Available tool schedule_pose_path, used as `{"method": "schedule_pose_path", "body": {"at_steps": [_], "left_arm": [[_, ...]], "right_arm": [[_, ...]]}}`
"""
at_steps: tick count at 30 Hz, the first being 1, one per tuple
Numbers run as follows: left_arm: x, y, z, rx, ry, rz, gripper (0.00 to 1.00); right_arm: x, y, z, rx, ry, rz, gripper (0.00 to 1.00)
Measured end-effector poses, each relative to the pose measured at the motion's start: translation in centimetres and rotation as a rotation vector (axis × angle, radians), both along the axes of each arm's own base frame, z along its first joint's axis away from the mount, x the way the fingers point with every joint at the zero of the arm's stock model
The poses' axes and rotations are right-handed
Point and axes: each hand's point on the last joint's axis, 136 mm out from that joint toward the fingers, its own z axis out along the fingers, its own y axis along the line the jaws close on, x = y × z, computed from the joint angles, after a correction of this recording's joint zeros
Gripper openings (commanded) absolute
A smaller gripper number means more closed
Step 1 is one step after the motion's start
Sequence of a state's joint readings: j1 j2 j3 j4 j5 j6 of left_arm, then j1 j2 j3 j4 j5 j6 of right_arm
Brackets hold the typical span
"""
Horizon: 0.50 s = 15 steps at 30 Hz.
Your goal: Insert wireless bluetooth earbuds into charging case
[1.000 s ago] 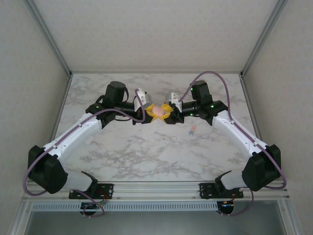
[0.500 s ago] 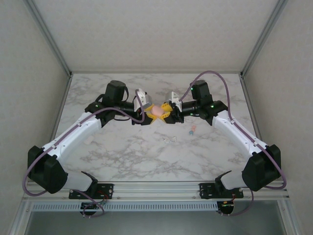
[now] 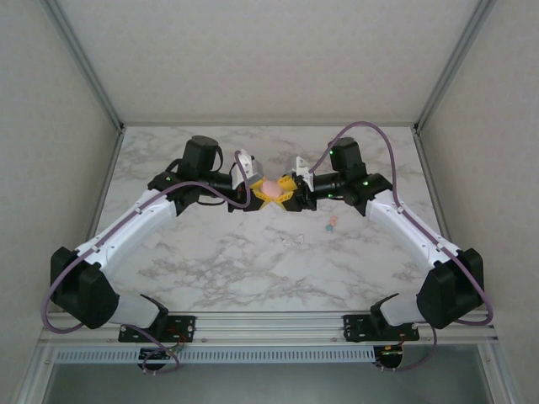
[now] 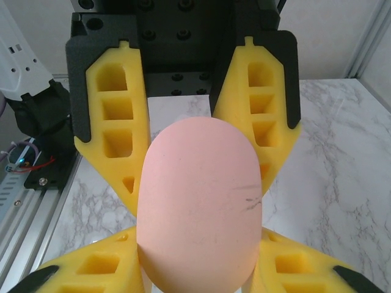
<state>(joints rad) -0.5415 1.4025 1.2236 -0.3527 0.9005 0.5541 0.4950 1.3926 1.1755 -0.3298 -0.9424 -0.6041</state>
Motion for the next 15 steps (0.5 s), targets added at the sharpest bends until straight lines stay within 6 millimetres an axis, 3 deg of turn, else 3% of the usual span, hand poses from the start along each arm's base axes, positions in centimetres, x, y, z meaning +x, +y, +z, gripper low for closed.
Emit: {"method": "schedule_pose_path", "body": {"at_steps": [3,7,15], "left_arm": [[0.0,0.0,0.1,0.002,0.001,-0.001,0.27],[-0.1,0.0,0.1,0.000,0.003,-0.002,0.23],[0.5,-0.1,-0.9,-0.058,0.034,0.061,0.16]], "right_arm": [[0.0,0.0,0.0,0.001,0.002,0.000,0.37],[0.0,-0.1,0.1,0.002,0.012,-0.014,0.54],[0.4,-1.3,2.0,0.033,0.060,-0.113,0.76]]}}
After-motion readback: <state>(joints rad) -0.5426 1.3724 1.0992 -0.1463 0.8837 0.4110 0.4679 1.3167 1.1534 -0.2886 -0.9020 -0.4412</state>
